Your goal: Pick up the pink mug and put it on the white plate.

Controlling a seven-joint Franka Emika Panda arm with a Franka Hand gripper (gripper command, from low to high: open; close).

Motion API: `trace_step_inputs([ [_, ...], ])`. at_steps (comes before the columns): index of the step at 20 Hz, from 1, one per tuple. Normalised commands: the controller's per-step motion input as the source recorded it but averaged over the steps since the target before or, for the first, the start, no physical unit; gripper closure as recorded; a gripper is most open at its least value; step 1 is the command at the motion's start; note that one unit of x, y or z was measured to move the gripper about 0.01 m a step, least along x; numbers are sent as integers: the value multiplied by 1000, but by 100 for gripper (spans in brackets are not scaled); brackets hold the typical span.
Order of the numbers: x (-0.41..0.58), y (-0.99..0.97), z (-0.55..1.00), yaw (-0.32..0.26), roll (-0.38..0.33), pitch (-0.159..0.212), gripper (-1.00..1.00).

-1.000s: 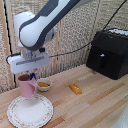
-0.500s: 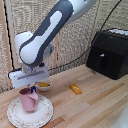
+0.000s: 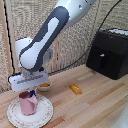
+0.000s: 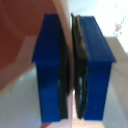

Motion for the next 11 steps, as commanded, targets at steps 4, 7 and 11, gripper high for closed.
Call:
trace_step_inputs([
  [4, 51, 0, 277, 88, 0, 24, -100],
  [7, 135, -37, 502, 86, 5, 55, -100],
  [11, 160, -159, 734, 29, 43, 36, -100],
])
